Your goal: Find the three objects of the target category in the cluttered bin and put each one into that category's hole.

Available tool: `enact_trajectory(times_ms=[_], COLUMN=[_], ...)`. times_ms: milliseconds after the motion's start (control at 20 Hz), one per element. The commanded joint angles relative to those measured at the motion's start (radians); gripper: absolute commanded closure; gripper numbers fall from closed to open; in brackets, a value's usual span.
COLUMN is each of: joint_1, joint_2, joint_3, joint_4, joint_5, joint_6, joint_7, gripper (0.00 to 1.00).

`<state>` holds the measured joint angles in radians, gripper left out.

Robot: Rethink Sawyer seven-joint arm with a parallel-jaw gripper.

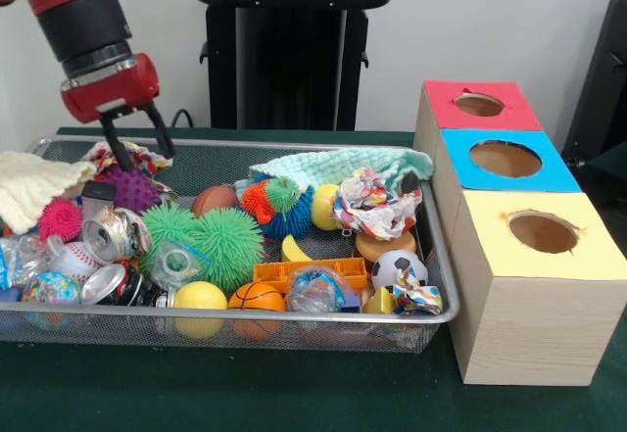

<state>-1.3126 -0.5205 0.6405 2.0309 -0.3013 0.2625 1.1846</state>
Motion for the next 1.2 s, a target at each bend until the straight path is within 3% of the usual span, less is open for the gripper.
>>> enact_trajectory(times_ms=[50, 500, 750, 1200], joint_1=[0.056, 0.154, 0.181, 0.218], joint_2=[0.089, 0.138, 0.177, 0.118], joint_3=[-0.003, -0.009, 0.006, 0.014], joint_4=[0.058, 0.005, -0.079, -0.100], joint_5=[-0.050, -0.021, -0.025, -0.032], joint_6=[-0.235, -0.444, -0.478, -0.618], joint_7=[0.222, 0.233, 0.199, 0.223], gripper=[0.00, 0.00, 0.00, 0.00])
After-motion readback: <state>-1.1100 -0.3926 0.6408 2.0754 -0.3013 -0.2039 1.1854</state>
